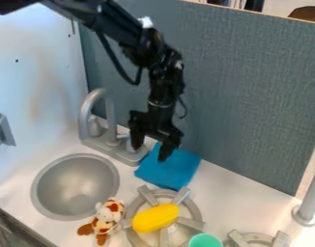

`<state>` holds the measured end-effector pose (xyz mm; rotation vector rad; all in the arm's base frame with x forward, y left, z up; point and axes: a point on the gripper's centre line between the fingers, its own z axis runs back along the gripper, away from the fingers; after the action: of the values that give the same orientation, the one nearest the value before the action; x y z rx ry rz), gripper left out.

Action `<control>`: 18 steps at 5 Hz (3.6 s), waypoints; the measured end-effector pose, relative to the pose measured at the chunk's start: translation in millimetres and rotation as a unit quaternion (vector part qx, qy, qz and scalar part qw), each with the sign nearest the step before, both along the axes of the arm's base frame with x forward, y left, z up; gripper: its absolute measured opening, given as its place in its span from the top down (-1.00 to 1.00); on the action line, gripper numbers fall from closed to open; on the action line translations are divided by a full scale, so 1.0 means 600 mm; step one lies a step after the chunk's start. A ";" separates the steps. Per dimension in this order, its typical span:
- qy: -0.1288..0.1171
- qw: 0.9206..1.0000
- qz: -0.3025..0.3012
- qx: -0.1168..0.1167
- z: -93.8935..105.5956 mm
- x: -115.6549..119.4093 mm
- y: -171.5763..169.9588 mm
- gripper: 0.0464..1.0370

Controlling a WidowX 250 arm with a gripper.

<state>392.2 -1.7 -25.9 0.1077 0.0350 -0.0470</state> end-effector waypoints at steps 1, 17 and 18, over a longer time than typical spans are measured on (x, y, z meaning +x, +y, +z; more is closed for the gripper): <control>-0.020 1.000 0.017 0.003 -0.021 0.014 -0.001 -0.93; -0.090 0.995 -0.013 -0.049 0.048 0.008 -0.277 -0.93; -0.005 0.999 -0.021 -0.024 0.060 -0.021 -0.233 -0.93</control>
<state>379.7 -141.3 9.8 0.0607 0.0223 -0.0900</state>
